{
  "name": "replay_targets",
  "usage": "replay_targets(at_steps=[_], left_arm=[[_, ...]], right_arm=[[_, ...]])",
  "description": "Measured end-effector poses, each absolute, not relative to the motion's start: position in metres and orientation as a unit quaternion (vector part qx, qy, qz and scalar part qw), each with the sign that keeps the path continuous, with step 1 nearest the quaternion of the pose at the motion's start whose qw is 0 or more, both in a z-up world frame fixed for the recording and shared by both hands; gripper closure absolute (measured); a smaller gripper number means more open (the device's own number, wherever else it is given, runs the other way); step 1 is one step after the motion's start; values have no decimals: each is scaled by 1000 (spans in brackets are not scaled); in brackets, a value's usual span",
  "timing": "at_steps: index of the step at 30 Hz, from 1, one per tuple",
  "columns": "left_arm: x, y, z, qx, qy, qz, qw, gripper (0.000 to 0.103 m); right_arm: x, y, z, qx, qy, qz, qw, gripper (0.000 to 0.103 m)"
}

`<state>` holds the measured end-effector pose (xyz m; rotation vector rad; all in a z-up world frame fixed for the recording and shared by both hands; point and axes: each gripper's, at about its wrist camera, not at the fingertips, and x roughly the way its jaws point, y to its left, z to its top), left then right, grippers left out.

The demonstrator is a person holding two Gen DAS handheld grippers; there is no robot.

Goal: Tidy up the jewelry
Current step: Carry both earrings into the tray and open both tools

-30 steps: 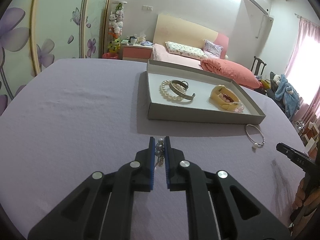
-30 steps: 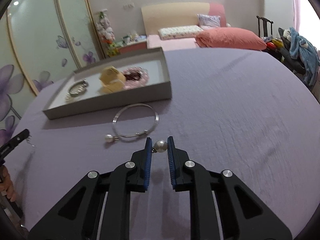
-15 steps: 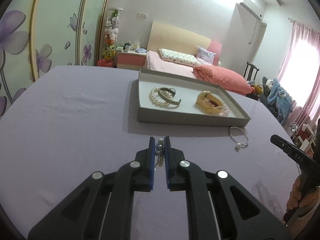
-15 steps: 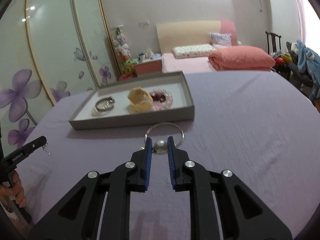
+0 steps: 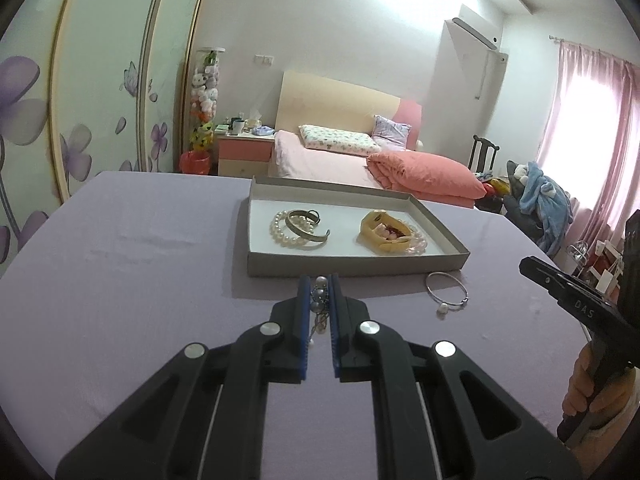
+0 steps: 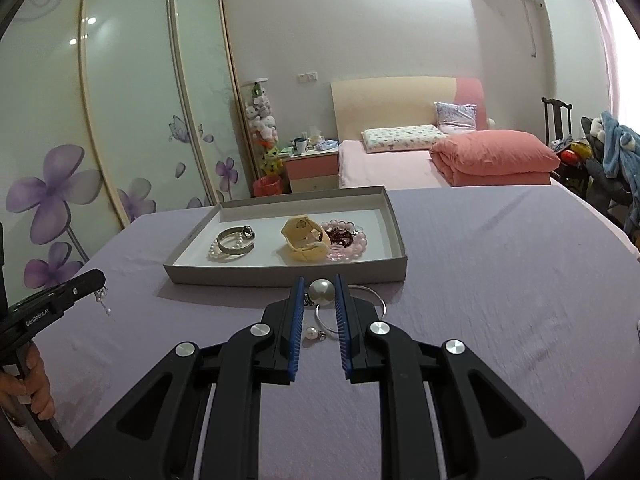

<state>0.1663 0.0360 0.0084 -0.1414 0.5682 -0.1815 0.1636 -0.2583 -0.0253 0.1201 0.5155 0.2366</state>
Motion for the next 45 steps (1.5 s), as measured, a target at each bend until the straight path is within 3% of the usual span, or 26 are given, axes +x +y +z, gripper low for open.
replay_targets(at_steps=[16,32,45], left_arm=[[168,35,5,-62,282,-88,953,93],[193,28,42,-37,224,-81,971,93],[290,3,44,-40,213,-95,972,93]], right_arm=[[164,-261,-26,60,250,116,959,86],[181,-253,22,35,163,108,980,86],[277,-243,17,64,180,123,974,86]])
